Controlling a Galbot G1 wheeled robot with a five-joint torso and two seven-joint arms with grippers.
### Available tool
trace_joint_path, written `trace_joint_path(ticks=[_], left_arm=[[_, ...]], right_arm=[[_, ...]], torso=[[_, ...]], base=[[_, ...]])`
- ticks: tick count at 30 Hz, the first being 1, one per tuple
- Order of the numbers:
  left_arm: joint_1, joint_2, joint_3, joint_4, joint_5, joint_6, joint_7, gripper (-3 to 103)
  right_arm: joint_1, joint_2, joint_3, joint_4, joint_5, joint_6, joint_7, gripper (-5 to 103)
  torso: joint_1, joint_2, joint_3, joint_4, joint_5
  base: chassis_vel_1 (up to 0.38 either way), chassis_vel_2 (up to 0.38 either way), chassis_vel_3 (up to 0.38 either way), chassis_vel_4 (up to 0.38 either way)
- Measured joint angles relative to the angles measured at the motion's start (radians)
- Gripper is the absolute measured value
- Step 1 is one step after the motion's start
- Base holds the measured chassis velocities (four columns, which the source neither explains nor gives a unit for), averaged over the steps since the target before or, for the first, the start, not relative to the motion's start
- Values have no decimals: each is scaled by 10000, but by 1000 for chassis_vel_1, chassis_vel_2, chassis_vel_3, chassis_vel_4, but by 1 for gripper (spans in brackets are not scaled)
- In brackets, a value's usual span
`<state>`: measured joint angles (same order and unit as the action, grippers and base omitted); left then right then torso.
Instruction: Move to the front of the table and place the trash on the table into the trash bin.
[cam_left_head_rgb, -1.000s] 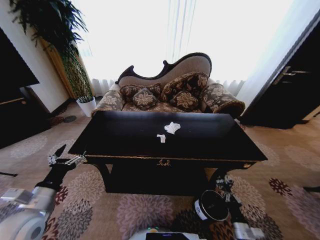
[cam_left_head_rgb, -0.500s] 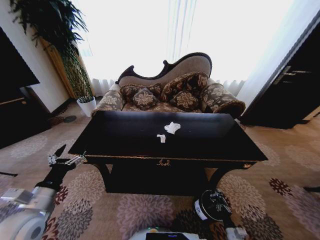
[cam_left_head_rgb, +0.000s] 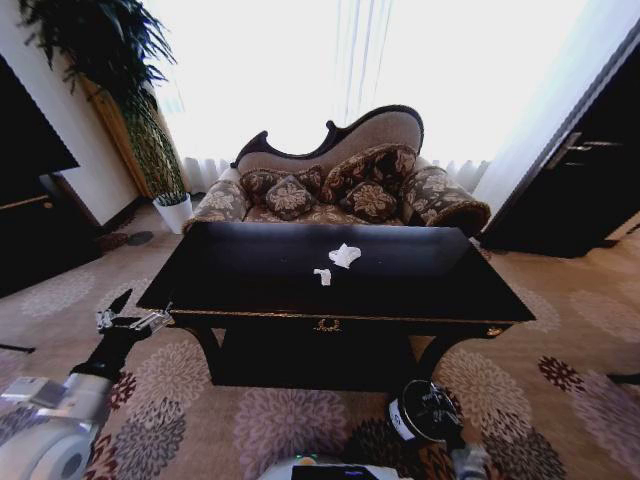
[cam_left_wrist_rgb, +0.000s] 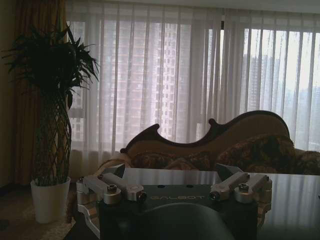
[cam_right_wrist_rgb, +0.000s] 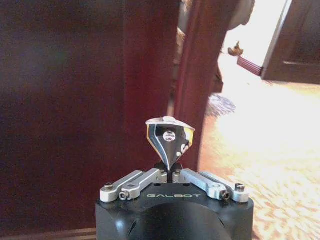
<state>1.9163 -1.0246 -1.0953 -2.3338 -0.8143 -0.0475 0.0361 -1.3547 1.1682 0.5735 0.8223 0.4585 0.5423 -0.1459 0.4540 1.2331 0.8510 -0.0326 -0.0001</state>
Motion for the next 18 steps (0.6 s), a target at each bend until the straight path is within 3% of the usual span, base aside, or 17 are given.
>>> trace_joint_path(ticks=[5, 18], left_arm=[[0, 0, 0, 0, 0, 0, 0, 100], [0, 0, 0, 0, 0, 0, 0, 100]], right_arm=[[760, -149, -115, -1165, -671, -136, 576, 0], [1526, -77, -217, -2173, -1405, -550, 918, 0]], torso=[[0, 0, -1, 1, -1], [0, 0, 0, 1, 0]], base=[[0, 0, 0, 0], [0, 0, 0, 0]])
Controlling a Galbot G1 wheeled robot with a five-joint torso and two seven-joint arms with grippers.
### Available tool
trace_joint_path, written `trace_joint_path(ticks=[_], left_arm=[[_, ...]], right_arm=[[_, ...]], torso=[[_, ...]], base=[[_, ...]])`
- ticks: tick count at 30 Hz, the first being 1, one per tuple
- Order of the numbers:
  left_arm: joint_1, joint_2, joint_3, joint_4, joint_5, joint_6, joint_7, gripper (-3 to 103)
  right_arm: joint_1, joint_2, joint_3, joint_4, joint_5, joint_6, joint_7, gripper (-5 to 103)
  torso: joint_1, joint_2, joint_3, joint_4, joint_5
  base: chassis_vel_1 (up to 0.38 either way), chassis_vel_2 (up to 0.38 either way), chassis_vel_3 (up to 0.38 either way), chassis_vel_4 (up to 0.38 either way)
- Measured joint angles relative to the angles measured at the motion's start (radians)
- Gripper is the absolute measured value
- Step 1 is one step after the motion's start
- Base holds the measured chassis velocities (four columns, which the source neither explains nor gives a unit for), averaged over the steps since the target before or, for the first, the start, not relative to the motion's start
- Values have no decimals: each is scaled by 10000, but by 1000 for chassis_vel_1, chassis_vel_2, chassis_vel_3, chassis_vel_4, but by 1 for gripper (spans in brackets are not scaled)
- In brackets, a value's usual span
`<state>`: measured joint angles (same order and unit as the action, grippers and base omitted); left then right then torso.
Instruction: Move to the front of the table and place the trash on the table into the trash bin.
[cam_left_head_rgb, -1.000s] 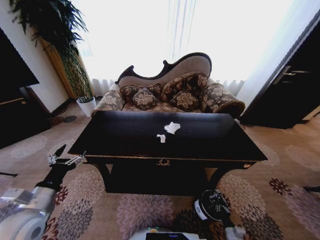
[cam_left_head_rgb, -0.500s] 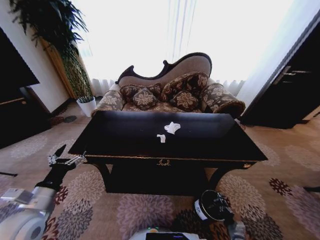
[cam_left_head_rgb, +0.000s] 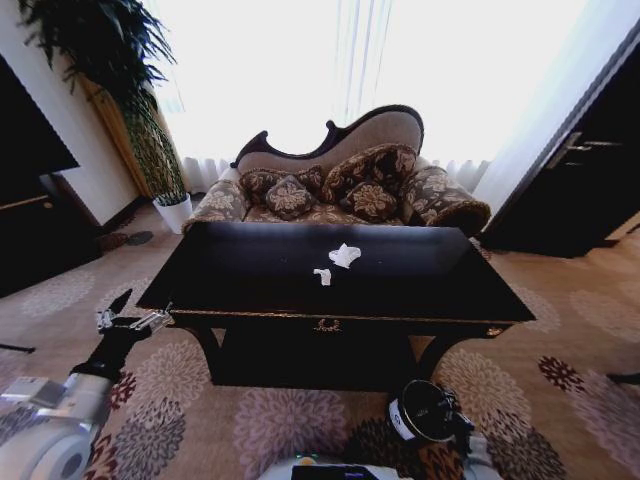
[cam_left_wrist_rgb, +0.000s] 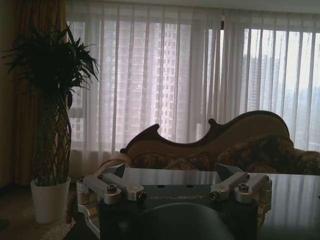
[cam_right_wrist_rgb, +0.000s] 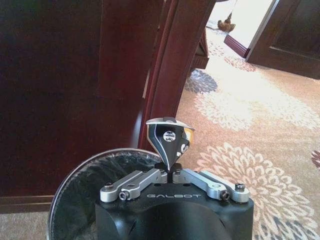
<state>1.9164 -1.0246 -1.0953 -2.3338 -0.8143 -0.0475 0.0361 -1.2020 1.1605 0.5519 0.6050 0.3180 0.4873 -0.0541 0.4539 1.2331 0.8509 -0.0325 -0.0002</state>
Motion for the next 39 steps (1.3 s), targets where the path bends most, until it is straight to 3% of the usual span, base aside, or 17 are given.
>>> trace_joint_path(ticks=[9, 15, 17, 21, 29, 30, 32, 36, 39], left_arm=[[0, 0, 0, 0, 0, 0, 0, 100], [-1, 0, 0, 0, 0, 0, 0, 100], [0, 0, 0, 0, 0, 0, 0, 100], [0, 0, 0, 0, -1, 0, 0, 100], [0, 0, 0, 0, 0, 0, 0, 100], [0, 0, 0, 0, -1, 0, 0, 100], [0, 0, 0, 0, 0, 0, 0, 100], [0, 0, 0, 0, 0, 0, 0, 100], [0, 0, 0, 0, -1, 0, 0, 100]], right_arm=[[1, 157, 24, -21, 9, -211, 5, -2], [-162, 237, 45, 187, 51, -571, 3, 25], [-172, 234, 46, 206, 57, -581, 2, 25], [-264, 222, 49, 355, 151, -671, -4, 46], [-326, 240, 39, 432, 210, -708, -42, 68], [-343, 258, 38, 456, 220, -721, -50, 79], [-357, 275, 36, 476, 229, -729, -55, 79], [-472, 344, 31, 626, 326, -742, -72, 98], [-601, 366, 19, 776, 523, -758, -180, 100]], torso=[[0, 0, 0, 0, -1], [0, 1, -1, 0, -2], [0, 1, -1, 0, -1], [0, 1, 0, 0, 0], [0, 1, -1, 0, -1], [0, 1, -1, 0, -1], [0, 0, -1, 0, -1], [0, 1, -1, 0, 0], [-1, 1, -1, 0, -1]], base=[[0, 0, 0, 0], [0, 0, 0, 0], [0, 0, 0, 0], [0, 0, 0, 0], [0, 0, 0, 0], [0, 0, 0, 0], [0, 0, 0, 0], [0, 0, 0, 0], [0, 0, 0, 0]])
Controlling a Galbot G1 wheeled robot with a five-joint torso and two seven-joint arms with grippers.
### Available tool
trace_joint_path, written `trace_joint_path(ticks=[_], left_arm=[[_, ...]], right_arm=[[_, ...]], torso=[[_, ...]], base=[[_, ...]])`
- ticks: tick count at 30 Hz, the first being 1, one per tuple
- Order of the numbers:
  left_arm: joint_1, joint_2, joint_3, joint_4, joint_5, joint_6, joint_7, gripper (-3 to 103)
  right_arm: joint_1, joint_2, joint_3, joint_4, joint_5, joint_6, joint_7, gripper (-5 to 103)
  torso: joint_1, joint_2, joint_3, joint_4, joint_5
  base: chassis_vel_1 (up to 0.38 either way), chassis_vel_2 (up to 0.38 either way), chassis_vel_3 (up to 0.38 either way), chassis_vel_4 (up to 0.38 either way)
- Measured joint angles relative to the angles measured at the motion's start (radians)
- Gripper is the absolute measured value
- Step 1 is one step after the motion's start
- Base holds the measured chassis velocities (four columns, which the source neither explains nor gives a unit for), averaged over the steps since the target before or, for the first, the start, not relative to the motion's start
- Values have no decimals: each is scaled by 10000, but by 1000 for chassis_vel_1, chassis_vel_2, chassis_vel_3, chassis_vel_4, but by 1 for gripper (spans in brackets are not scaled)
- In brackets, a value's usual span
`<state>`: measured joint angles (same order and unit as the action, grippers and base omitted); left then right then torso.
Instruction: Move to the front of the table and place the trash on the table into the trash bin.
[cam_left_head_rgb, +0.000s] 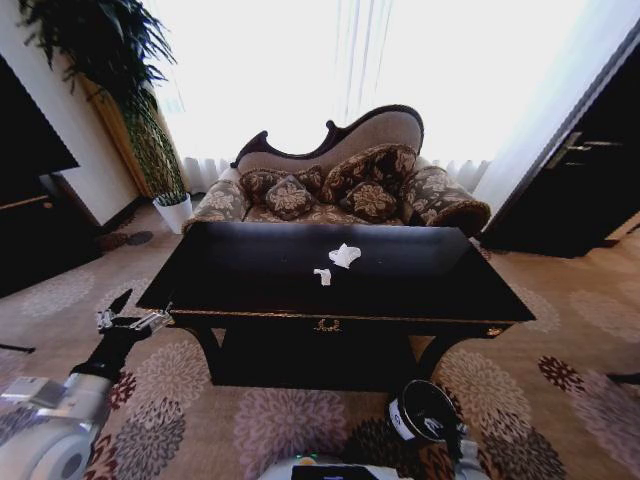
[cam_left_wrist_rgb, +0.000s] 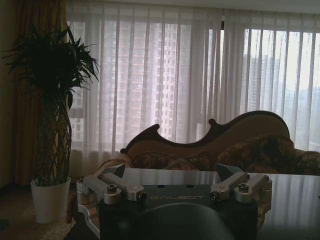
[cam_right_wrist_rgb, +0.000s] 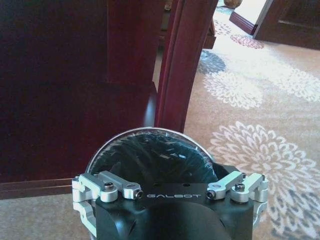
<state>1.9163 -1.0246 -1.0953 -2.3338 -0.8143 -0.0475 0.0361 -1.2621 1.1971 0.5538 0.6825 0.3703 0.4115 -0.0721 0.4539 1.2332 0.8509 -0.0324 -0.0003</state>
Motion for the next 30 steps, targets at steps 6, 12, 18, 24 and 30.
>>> trace_joint_path(ticks=[6, 12, 18, 24, 30], left_arm=[[0, 0, 0, 0, 0, 0, 0, 100], [0, 0, 0, 0, 0, 0, 0, 100], [0, 0, 0, 0, 0, 0, 0, 100], [0, 0, 0, 0, 0, 0, 0, 100], [0, 0, 0, 0, 0, 0, 0, 100]], right_arm=[[-685, 135, -33, 831, 759, -70, -787, 100], [-1239, 187, 245, 1397, 1425, 548, -2267, 100], [-1993, 274, 743, 2205, 1961, 1081, -3453, 100], [-3061, 531, 1118, 3699, 2300, 1421, -3453, 100], [-4241, 985, 1527, 6127, 2657, 1435, -2971, 100]], torso=[[0, -1, 0, -1, 1], [0, 0, 0, 1, -1], [0, 1, 0, 0, -2], [0, 1, -1, -1, 1], [0, 0, -1, 0, 0]], base=[[0, 0, 0, 0], [0, 0, 0, 0], [0, 0, 0, 0], [0, 0, 0, 0], [0, 0, 0, 0]])
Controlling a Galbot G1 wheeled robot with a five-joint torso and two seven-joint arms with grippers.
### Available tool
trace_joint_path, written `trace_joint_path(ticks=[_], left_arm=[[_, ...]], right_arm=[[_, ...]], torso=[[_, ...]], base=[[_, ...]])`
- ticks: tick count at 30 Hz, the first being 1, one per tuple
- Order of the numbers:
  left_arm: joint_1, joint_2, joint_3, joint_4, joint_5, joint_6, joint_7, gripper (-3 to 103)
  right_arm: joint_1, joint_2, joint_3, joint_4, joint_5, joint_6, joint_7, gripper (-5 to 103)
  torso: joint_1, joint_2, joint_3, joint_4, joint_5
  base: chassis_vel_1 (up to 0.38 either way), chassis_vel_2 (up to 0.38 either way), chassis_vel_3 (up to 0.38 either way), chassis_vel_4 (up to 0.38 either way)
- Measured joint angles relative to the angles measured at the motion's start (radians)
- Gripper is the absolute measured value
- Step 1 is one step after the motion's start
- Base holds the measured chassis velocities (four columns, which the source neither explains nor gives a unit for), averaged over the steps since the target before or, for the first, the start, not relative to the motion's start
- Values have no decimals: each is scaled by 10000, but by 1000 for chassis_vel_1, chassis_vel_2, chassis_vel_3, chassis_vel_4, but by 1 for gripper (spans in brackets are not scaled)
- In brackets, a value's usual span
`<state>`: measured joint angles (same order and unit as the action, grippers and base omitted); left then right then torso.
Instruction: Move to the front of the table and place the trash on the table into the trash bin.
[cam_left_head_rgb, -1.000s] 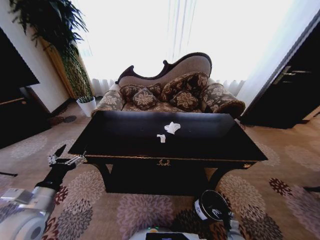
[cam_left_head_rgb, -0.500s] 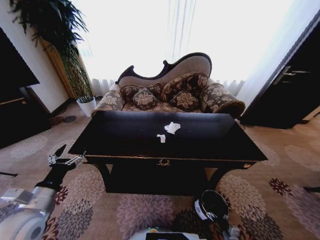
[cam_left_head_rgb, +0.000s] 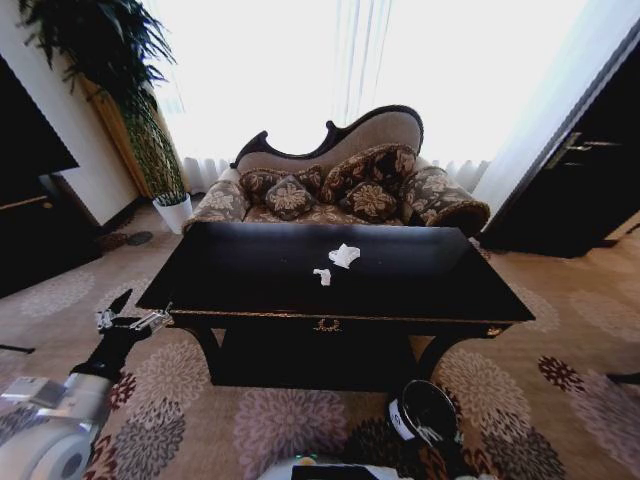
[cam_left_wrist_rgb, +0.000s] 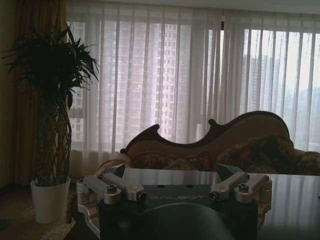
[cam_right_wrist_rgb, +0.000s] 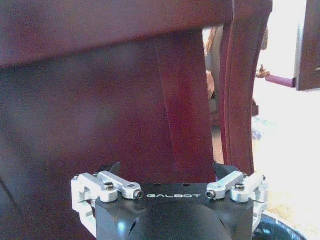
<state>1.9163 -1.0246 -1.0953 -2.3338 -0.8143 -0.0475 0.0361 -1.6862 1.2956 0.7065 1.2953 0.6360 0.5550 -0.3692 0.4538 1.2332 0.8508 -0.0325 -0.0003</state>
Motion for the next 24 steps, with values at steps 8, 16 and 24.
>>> trace_joint_path(ticks=[8, 16, 24], left_arm=[[0, 0, 0, 0, 0, 0, 0, 100], [0, -1, 0, 0, 0, 0, 0, 100], [0, 0, 0, 0, 0, 0, 0, 100]], right_arm=[[-1020, 360, 720, 1990, 103, 70, 337, 100], [-1892, 623, 1596, 3876, 293, 297, 375, 100], [-2371, 829, 2122, 5103, 444, 436, 373, 100]], torso=[[0, 0, 0, 0, -1], [0, 0, 0, 0, 0], [0, 0, 0, 0, 0]], base=[[0, 0, 0, 0], [0, 0, 0, 0], [0, 0, 0, 0]])
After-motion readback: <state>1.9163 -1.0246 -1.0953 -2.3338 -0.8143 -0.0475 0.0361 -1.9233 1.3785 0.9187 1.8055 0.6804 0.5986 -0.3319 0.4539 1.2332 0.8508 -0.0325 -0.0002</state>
